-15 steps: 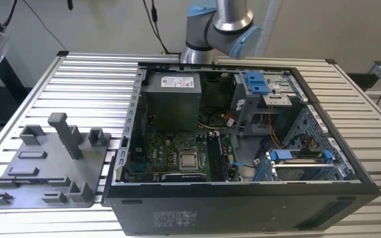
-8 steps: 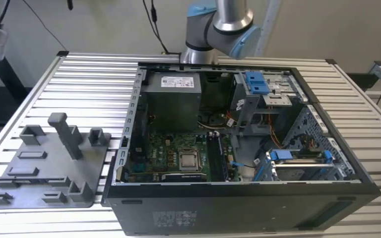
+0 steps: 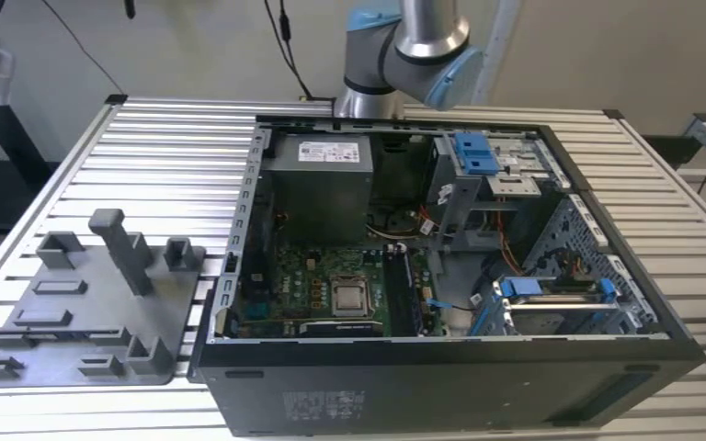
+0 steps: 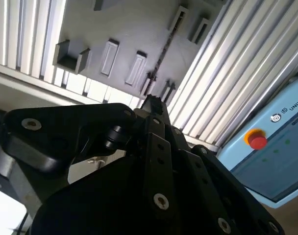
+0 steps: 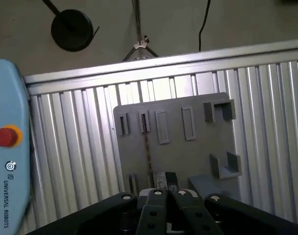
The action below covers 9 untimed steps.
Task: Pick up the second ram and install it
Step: 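Pick up the second ram and move it above second insertion slot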
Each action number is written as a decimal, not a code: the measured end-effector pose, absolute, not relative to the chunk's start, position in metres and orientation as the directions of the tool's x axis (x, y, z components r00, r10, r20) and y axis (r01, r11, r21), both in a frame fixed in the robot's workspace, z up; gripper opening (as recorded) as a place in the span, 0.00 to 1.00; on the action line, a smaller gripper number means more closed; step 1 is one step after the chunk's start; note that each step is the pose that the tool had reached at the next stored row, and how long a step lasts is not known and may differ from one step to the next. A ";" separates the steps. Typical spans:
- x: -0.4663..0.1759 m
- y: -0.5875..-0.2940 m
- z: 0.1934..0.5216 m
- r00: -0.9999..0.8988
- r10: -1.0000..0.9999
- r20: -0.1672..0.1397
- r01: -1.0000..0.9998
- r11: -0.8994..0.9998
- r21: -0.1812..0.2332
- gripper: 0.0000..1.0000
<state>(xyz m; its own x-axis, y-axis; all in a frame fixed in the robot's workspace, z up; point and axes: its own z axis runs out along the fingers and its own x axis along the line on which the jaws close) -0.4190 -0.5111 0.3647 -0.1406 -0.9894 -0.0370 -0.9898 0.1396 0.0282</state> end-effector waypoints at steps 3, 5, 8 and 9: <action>-0.419 -0.511 0.365 -0.114 -0.993 -0.037 -0.993 0.113 0.027 0.11; -0.419 -0.511 0.365 -0.096 -0.995 -0.038 -0.995 0.095 0.025 0.11; -0.419 -0.511 0.365 -0.070 -0.997 -0.038 -0.997 0.069 0.024 0.11; -0.419 -0.511 0.365 -0.060 -0.997 -0.038 -0.998 0.059 0.024 0.11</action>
